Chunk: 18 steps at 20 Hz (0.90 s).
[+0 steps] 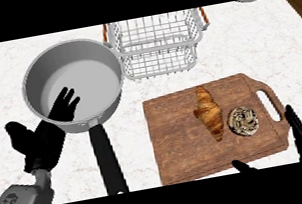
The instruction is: Pick the croissant from the cutting board and place it in the tiered basket
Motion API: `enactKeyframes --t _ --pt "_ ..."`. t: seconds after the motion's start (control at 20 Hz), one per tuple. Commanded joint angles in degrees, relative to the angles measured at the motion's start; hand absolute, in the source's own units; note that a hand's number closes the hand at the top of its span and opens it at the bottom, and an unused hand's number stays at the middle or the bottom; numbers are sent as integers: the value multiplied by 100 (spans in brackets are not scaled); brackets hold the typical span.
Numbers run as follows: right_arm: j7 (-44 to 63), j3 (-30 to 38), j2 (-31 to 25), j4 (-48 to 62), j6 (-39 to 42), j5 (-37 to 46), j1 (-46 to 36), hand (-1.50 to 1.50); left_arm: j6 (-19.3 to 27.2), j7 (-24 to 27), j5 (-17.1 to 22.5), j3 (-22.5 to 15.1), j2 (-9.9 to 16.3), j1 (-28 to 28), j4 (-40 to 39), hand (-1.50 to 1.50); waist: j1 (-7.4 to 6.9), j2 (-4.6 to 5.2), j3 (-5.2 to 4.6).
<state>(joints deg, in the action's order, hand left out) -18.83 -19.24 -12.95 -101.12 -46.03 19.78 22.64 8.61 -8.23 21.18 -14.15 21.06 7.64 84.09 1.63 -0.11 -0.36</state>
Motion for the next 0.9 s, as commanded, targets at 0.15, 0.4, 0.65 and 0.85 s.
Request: enactKeyframes --t 0.15,0.4,0.65,0.85 --pt "1869 11 -134 -365 -370 2009 1065 -150 -110 10 -41 -74 -31 158 80 0 -49 88 -54" --pt "3183 -213 470 -870 300 3291 1142 -150 44 -65 -175 -214 -186 277 252 0 -233 109 -38" --pt "4551 -636 1261 -1327 1403 4709 819 -150 -88 -4 -142 -236 -278 332 84 0 -273 109 -26" --pt "5899 -897 1282 -1403 2106 5791 537 -150 -174 -198 -5 -76 -121 326 161 0 -292 83 -15"
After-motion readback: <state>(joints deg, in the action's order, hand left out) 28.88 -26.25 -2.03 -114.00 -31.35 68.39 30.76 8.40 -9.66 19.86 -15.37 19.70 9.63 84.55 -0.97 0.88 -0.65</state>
